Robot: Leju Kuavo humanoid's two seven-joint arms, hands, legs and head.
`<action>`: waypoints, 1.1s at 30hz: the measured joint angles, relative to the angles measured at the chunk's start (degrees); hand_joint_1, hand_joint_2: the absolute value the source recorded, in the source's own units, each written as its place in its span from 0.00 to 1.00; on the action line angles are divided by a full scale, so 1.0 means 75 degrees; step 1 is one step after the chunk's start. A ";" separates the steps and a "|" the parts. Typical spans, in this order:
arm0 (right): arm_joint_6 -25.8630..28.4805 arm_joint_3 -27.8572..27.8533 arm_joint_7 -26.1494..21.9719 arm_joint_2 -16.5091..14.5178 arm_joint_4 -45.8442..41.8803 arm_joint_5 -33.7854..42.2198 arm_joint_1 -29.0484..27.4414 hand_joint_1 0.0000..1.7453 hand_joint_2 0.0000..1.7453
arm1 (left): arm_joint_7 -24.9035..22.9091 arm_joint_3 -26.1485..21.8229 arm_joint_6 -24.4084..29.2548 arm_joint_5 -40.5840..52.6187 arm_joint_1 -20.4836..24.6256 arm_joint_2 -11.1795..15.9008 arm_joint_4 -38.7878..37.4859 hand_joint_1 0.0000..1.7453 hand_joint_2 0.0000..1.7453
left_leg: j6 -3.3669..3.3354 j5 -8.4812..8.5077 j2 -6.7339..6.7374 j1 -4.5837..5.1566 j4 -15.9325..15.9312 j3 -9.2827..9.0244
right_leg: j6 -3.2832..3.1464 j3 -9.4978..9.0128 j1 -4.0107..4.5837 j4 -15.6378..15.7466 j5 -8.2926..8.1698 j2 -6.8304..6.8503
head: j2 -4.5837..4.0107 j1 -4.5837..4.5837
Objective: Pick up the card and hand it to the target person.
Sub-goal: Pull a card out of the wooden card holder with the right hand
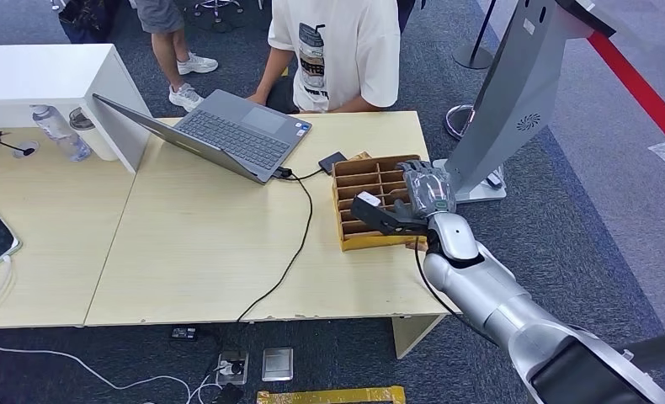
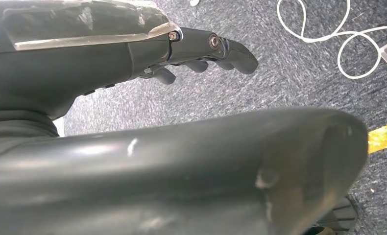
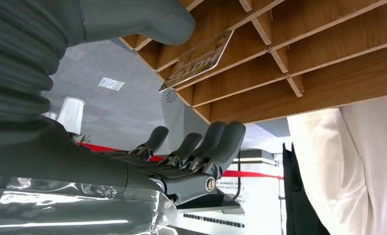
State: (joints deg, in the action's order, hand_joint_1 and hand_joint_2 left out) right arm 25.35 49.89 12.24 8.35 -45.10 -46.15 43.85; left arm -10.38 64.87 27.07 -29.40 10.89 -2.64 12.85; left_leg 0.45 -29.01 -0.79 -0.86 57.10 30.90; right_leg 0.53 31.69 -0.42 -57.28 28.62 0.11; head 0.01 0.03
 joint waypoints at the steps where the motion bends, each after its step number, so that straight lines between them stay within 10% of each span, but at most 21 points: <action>1: 0.0008 0.0001 -0.0005 -0.0013 0.0026 -0.0002 0.0014 0.36 1.00 | 0.0000 0.0000 0.0001 -0.0003 0.0000 0.0000 0.0000 0.00 0.00 | 0.0000 0.0000 0.0000 0.0000 0.0000 0.0000 | 0.0000 0.0000 0.0000 0.0000 0.0000 0.0000 | 0.0000 0.0000; 33: 0.0031 -0.0008 0.0092 0.0015 0.0433 -0.0063 0.0155 0.50 1.00 | 0.0076 0.0010 0.0026 0.0055 0.0008 0.0000 0.0000 0.00 0.00 | 0.0000 0.0000 0.0002 0.0000 0.0001 -0.0002 | 0.0000 0.0000 0.0000 0.0000 0.0000 -0.0001 | -0.0001 0.0002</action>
State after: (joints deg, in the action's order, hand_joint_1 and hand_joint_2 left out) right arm 25.59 49.83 12.93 8.46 -41.84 -46.62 45.02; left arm -9.81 64.95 27.27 -28.99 10.94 -2.64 12.85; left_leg 0.44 -29.01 -0.78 -0.86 57.11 30.88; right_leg 0.53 31.69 -0.42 -57.28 28.62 0.10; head 0.00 0.04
